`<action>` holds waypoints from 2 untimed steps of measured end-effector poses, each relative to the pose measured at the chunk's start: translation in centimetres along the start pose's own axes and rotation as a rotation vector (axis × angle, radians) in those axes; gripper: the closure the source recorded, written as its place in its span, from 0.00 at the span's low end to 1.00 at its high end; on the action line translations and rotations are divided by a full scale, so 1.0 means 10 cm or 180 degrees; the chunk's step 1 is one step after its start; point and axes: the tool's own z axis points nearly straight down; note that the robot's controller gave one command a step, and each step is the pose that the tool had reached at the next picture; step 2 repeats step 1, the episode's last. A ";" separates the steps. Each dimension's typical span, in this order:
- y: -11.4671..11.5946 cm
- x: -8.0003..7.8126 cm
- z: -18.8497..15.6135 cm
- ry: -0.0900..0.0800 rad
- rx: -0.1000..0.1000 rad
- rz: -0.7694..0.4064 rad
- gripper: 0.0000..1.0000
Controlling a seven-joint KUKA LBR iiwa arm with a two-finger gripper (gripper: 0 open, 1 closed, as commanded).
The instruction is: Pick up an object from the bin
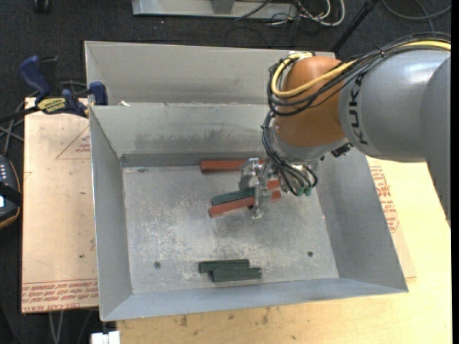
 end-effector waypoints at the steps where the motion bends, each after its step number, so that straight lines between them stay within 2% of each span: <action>1: 0.00 0.00 -0.03 0.0008 -0.0001 0.0000 1.00; 2: 0.00 0.00 -0.03 0.0008 -0.0001 0.0000 1.00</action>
Offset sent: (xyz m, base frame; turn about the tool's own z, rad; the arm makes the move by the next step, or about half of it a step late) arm -0.0003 -0.0001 0.0208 0.0000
